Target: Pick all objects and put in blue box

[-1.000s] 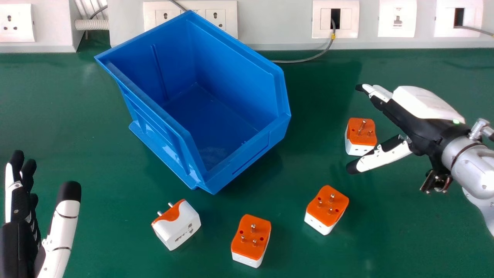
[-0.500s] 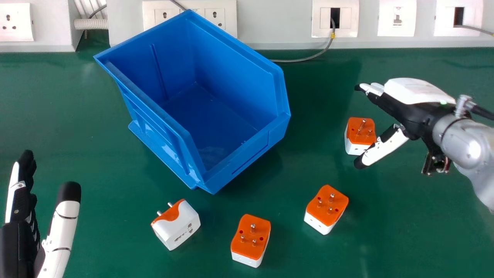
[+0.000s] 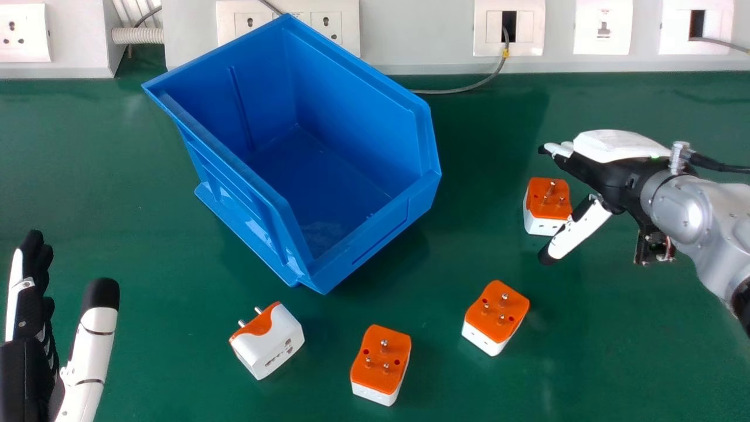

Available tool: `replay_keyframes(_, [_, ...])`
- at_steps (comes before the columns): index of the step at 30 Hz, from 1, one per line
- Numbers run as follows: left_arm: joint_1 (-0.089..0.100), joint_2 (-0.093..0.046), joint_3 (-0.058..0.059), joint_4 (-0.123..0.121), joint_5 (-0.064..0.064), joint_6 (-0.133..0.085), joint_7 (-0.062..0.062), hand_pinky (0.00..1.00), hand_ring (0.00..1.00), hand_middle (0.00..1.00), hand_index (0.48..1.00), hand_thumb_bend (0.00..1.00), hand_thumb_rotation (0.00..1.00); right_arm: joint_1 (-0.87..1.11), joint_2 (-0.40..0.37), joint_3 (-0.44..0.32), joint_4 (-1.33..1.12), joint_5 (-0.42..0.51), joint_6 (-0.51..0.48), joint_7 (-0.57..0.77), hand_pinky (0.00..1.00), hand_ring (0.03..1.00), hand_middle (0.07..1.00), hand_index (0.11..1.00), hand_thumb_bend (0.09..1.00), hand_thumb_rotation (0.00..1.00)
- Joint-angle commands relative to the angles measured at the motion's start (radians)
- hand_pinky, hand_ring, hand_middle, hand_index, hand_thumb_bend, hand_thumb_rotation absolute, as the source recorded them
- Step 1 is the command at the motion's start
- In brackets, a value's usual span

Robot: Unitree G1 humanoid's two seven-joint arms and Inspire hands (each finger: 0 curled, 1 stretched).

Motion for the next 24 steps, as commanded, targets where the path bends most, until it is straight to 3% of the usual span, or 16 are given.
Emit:
replay_keyframes(1, [0.006, -0.001, 0.007, -0.019, -0.001, -0.016, 0.004, 1.0, 1.0, 0.98, 0.98, 0.64, 0.85, -0.053, 0.003, 0.006, 0.005, -0.009, 0.01, -0.007, 0.92, 0.986, 0.998, 0.98, 0.782, 0.36])
replay_keyframes(10, [0.014, -0.001, 0.011, -0.034, 0.007, -0.005, 0.003, 1.0, 1.0, 0.99, 0.972, 0.65, 0.85, -0.082, 0.023, 0.04, 0.049, -0.021, 0.034, -0.002, 0.93, 0.988, 1.0, 0.981, 0.797, 0.39])
replay_keyframes(24, [0.027, -0.008, 0.015, -0.05, -0.01, 0.013, -0.004, 1.0, 1.0, 0.99, 0.962, 0.66, 0.85, -0.115, 0.041, 0.073, 0.101, -0.036, 0.028, -0.004, 0.94, 0.99, 0.99, 0.97, 0.781, 0.37])
